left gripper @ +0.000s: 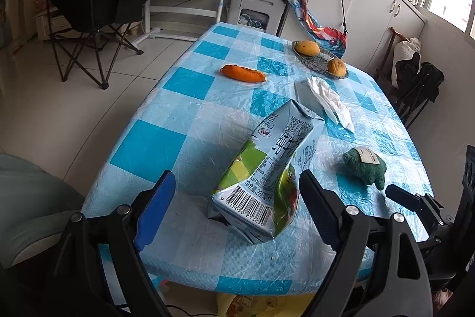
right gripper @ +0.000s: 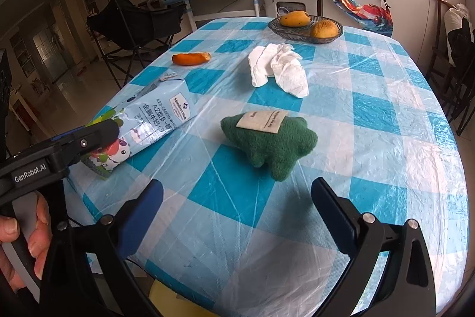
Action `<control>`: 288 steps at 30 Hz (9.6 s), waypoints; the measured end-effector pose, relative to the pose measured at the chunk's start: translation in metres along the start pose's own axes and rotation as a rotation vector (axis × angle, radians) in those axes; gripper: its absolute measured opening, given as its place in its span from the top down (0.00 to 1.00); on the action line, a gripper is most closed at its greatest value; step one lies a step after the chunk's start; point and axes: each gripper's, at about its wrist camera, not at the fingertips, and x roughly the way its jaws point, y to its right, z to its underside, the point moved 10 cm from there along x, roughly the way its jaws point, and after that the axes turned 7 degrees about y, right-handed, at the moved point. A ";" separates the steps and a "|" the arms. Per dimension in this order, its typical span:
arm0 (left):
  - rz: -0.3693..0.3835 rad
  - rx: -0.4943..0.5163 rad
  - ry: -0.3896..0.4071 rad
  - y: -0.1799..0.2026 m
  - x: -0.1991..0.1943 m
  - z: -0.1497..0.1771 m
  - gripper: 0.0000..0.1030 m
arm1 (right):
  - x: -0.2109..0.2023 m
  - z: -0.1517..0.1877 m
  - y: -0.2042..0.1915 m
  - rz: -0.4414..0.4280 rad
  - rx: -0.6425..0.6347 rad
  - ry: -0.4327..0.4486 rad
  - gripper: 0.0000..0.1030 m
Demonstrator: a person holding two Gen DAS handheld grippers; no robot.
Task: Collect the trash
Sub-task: 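Hold the open left tool around the milk carton, then move the right tool onto the green felt plush toy and close on it, then close the left tool on the milk carton while the right tool holds the plush toy, then lift the carton and plush toy and carry both toward the yellow basin, then hold both tools over the yellow basin and open them to drop carton and toy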
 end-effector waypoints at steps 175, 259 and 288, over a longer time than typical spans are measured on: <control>0.064 0.163 -0.027 0.051 0.033 -0.003 0.32 | 0.017 -0.022 0.025 -0.046 0.045 0.019 0.41; 0.103 0.158 0.059 0.044 -0.031 0.008 0.46 | -0.031 -0.009 0.004 -0.081 0.040 0.068 0.50; 0.146 0.171 0.049 0.044 -0.088 0.050 0.46 | -0.071 0.026 -0.017 -0.091 0.039 0.059 0.50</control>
